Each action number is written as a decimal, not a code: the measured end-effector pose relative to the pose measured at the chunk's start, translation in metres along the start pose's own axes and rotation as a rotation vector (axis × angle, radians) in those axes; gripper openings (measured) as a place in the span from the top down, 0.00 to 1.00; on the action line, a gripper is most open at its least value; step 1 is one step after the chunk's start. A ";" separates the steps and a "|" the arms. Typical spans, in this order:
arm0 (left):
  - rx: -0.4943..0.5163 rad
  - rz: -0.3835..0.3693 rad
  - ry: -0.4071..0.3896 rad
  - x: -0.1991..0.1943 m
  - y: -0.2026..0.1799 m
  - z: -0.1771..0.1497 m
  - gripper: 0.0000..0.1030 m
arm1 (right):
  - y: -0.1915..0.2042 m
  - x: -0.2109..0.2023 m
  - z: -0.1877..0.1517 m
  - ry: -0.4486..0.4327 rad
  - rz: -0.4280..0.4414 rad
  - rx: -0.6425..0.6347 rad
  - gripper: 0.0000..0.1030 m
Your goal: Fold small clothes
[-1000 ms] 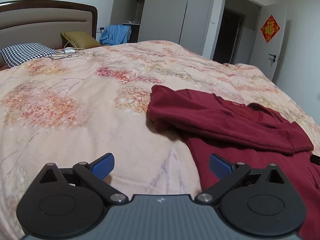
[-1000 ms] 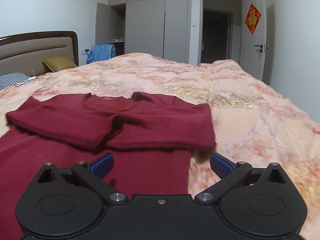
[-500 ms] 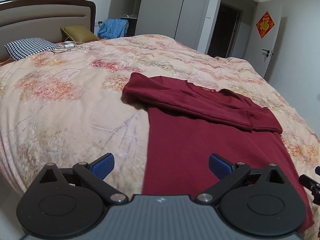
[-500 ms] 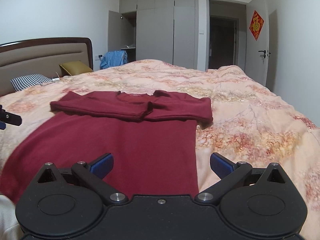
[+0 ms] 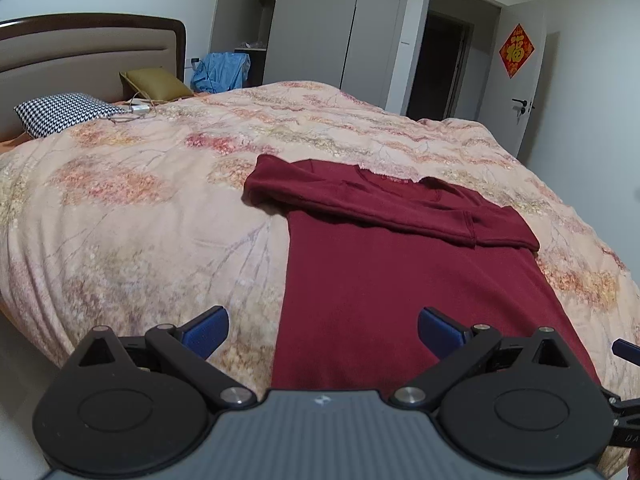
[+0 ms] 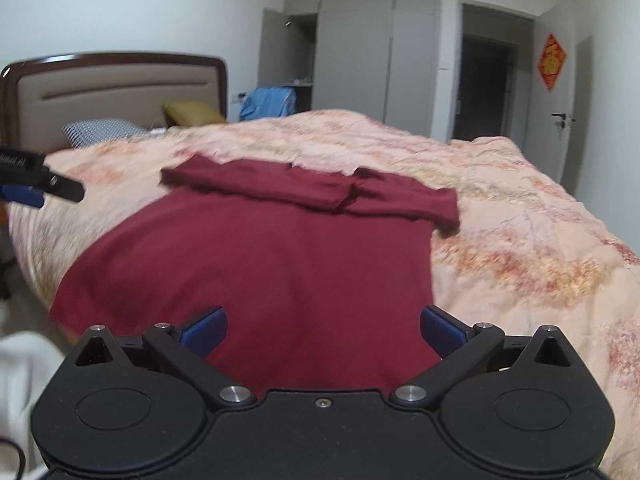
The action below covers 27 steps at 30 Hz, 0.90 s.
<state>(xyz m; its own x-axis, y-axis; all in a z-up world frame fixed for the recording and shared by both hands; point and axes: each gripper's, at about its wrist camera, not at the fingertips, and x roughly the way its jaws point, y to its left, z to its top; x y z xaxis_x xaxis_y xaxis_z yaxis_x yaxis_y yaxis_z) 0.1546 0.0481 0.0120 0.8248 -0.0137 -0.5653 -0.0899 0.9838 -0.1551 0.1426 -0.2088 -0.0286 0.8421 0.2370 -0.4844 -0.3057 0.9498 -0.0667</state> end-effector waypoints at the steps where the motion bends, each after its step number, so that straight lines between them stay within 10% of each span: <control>1: -0.005 0.002 0.008 0.002 0.001 -0.004 0.00 | 0.002 0.000 -0.004 0.011 0.007 -0.013 0.01; 12: 0.022 0.014 0.110 0.019 -0.008 -0.042 0.00 | 0.033 0.007 -0.047 0.112 -0.034 -0.370 0.01; 21: 0.035 0.029 0.213 0.024 -0.023 -0.044 0.00 | 0.061 0.017 -0.085 -0.088 -0.265 -0.794 0.03; 24: 0.040 0.047 0.205 0.021 -0.026 -0.040 0.00 | 0.068 0.014 -0.095 -0.155 -0.257 -0.872 0.17; 27: 0.041 0.060 0.204 0.019 -0.026 -0.038 0.00 | 0.068 0.009 -0.094 -0.168 -0.170 -0.853 0.61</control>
<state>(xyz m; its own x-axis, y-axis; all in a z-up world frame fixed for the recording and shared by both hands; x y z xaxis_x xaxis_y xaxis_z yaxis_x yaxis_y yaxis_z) 0.1513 0.0154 -0.0249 0.6880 0.0134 -0.7256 -0.1091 0.9904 -0.0851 0.0882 -0.1615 -0.1196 0.9401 0.1967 -0.2786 -0.3408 0.5150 -0.7865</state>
